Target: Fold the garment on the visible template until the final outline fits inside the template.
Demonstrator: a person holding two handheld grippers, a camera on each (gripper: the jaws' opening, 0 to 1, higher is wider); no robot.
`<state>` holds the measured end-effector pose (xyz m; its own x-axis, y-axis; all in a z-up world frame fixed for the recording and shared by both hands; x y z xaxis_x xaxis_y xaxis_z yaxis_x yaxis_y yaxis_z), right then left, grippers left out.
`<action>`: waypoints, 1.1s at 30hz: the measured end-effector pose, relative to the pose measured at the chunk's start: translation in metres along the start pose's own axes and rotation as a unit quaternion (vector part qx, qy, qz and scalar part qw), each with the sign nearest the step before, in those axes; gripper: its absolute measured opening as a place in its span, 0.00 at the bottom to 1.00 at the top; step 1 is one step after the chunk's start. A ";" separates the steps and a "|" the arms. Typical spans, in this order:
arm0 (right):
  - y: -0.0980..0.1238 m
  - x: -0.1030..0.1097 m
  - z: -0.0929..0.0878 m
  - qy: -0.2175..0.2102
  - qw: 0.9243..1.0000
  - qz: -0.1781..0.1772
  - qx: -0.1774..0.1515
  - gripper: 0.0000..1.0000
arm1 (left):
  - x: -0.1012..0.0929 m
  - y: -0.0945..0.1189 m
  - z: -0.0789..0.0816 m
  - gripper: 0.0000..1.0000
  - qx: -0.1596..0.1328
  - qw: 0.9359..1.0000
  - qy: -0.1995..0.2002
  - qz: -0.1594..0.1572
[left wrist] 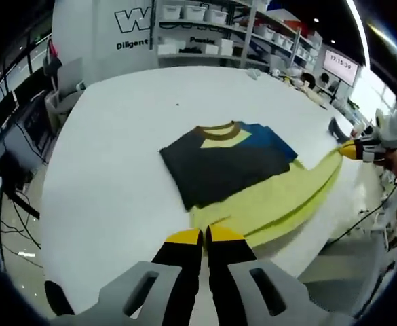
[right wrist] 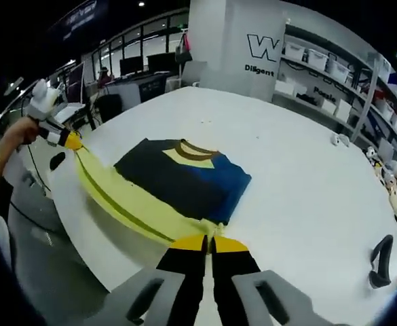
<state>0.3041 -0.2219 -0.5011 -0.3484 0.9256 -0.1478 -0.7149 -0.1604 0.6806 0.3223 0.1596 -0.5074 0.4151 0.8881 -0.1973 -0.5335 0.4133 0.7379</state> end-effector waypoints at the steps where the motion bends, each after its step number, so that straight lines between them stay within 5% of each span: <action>1: -0.003 -0.001 0.003 -0.001 1.000 -0.003 -0.003 0.00 | 0.001 -0.003 0.007 0.01 -0.008 1.000 0.004 0.009; 13: -0.043 -0.021 0.046 0.000 1.000 -0.020 -0.020 0.00 | 0.026 -0.035 0.055 0.01 -0.010 0.999 0.017 0.036; 22: -0.082 -0.032 0.060 0.026 0.999 -0.044 0.007 0.00 | 0.044 -0.070 0.092 0.01 -0.002 1.000 0.008 0.030; 33: -0.133 -0.045 0.075 0.030 0.998 -0.046 0.024 0.00 | 0.071 -0.117 0.096 0.01 0.028 0.998 0.034 0.049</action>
<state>0.4605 -0.2161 -0.5315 -0.3183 0.9136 -0.2530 -0.7167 -0.0572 0.6950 0.4853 0.1552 -0.5457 0.3113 0.9361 -0.1639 -0.5261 0.3134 0.7906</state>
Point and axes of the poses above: the point that each gripper's makers call its tool centre point, and the gripper's own axes: y roughly backward along the fingers, x roughly to its left, z roughly out of its top, the point moved 6 cm from there along y, roughly backward along the fingers, and after that the axes turned 8 degrees about -z, right-handed, at the moved point
